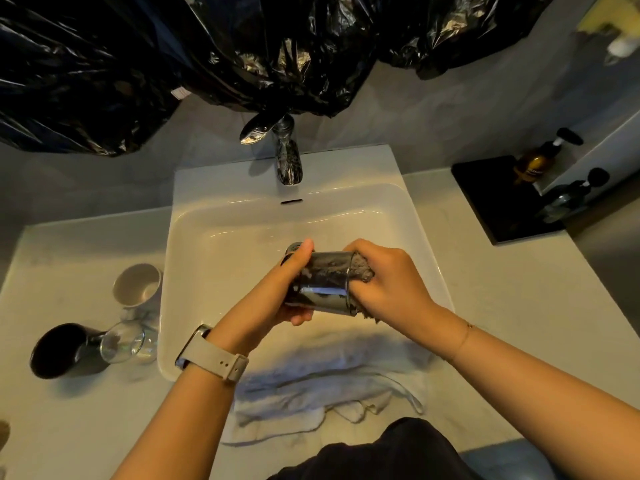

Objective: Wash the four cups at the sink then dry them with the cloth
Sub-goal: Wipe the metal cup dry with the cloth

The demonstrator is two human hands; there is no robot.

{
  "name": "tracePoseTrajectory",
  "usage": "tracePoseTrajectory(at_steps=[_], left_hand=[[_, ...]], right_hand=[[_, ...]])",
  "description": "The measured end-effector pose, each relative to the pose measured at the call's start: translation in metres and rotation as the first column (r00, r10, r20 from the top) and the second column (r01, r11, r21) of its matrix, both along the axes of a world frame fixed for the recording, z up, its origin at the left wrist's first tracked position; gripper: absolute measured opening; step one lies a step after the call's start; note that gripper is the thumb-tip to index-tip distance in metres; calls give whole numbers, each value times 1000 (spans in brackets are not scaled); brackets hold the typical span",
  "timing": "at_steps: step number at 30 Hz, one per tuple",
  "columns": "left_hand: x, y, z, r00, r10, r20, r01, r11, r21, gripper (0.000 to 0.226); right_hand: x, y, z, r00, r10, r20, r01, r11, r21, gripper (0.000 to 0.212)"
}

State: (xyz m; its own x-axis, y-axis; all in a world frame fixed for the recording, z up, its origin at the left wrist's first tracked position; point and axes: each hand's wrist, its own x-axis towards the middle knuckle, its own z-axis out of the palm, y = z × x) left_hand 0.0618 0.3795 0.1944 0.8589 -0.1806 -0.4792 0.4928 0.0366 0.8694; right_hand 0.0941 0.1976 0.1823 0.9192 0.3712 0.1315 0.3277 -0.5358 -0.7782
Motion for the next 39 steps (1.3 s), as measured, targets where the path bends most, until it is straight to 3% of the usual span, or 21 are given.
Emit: tracePoseTrajectory(at_steps=[1,3,4,5,7,10,11,14,16,19,22,24,26,27,29,34,39], left_hand=[[-1,-1,-3,997,31,77,-33,999,32,47],[-5,-5,-10,971,117,210,-133,989,68,37],[-8,-8,-13,956,150,252,-171,983,64,33],[-9,-10,-16,946,175,272,-196,979,53,29],[-11,-14,-18,952,193,236,-202,979,17,27],[-7,-13,-16,990,138,-22,-139,985,-101,44],[-5,-12,-15,987,102,-123,-118,984,-137,47],[-3,-9,-10,942,7,-336,-83,974,-212,43],[-4,-10,-9,903,-75,-424,-63,951,-303,42],[-6,-15,-16,851,-143,-505,-65,926,-372,43],[-8,-25,-26,798,-157,-583,-133,897,-423,44],[-8,-32,-31,775,-128,-619,-221,862,-455,45],[-6,-38,-37,783,-95,-615,-288,821,-494,50],[-5,-40,-39,793,-67,-606,-320,800,-507,53],[-2,-45,-41,797,8,-604,-400,757,-517,60],[-8,-67,-37,764,150,-627,-536,689,-488,68],[-15,-92,-41,737,222,-639,-580,692,-428,65]], right_hand=[[0,3,0,980,-40,-195,55,996,74,9],[3,5,4,787,15,-617,168,957,237,9],[5,5,6,699,52,-714,190,948,255,11],[6,5,6,684,49,-728,164,962,218,12],[8,2,3,803,-16,-596,47,998,36,14],[9,-6,2,993,71,-100,-85,985,-153,17],[11,-9,1,978,177,106,-151,964,-217,21],[16,-20,-3,740,420,526,-228,891,-392,26],[18,-24,-3,610,467,640,-238,878,-415,22],[13,-32,-7,549,502,668,-271,863,-425,24],[7,-47,-11,623,475,622,-309,880,-362,30],[-2,-54,-7,793,287,537,-263,957,-124,37],[-15,-57,6,958,-72,276,-6,963,270,37],[-19,-62,9,968,-220,117,152,894,421,37],[-22,-83,6,913,-389,-121,392,759,520,30],[-20,-160,-45,754,-555,-350,635,753,173,27],[-22,-204,-106,724,-595,-349,531,804,-268,18]])
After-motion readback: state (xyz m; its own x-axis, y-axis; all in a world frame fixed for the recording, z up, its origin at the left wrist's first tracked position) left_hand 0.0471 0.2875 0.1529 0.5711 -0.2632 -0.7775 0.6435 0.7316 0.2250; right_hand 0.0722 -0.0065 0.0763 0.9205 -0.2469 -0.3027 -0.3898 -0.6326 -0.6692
